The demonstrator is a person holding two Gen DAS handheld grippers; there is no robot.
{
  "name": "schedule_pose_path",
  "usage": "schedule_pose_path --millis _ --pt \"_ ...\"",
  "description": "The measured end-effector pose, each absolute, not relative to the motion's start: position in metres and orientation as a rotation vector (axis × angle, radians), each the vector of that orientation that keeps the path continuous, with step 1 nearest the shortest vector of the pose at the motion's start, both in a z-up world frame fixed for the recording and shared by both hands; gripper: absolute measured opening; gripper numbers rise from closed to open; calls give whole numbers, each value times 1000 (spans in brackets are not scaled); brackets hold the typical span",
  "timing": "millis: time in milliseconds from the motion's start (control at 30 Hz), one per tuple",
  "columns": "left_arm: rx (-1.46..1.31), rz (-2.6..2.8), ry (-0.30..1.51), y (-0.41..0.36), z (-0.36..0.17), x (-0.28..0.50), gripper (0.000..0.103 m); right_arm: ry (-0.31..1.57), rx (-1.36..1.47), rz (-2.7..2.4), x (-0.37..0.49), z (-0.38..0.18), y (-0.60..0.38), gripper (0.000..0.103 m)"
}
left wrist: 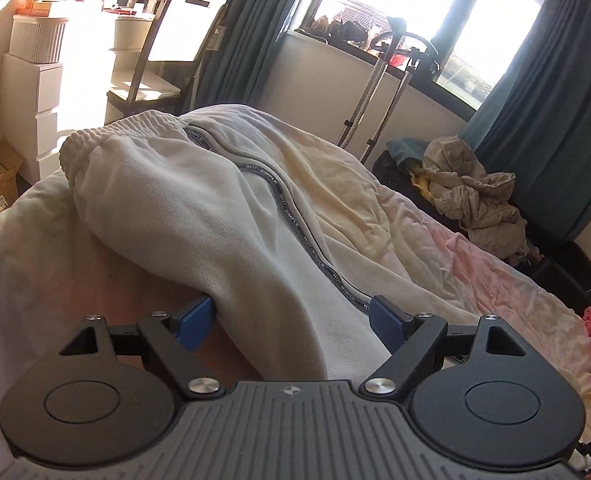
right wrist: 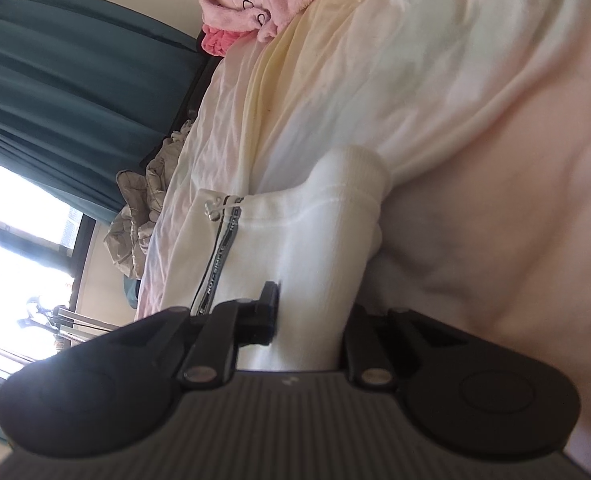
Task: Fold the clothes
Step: 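Lay the folded legs down and open the left gripper while the right gripper holds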
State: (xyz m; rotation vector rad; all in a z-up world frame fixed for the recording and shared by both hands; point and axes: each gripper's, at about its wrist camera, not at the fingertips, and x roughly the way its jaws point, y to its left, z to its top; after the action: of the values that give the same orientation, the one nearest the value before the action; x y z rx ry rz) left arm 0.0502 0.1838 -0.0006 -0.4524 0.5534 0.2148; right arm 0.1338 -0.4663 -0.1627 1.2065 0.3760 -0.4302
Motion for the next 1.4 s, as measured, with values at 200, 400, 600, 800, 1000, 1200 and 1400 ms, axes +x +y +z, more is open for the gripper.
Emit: schedule_pose_path --millis 200,400,600,800,1000,1200,1400 --pt "-382 177 488 154 13 43 89 391 1156 -417 135 -159 -462 31" --pt "-302 85 500 115 8 68 90 369 1173 -337 140 -159 -460 54" --pt "-207 11 548 65 -22 109 90 374 1201 -204 150 -165 -457 55" --pt "-102 -31 595 33 -60 136 90 349 1238 -197 156 -174 -460 50" --pt "-28 -10 643 26 -82 146 90 345 1170 -278 162 -170 -457 10" --pt "27 20 656 19 -90 150 93 320 978 -324 165 -147 -439 9" --pt "51 21 673 17 -89 155 94 311 875 -356 167 -132 -428 9"
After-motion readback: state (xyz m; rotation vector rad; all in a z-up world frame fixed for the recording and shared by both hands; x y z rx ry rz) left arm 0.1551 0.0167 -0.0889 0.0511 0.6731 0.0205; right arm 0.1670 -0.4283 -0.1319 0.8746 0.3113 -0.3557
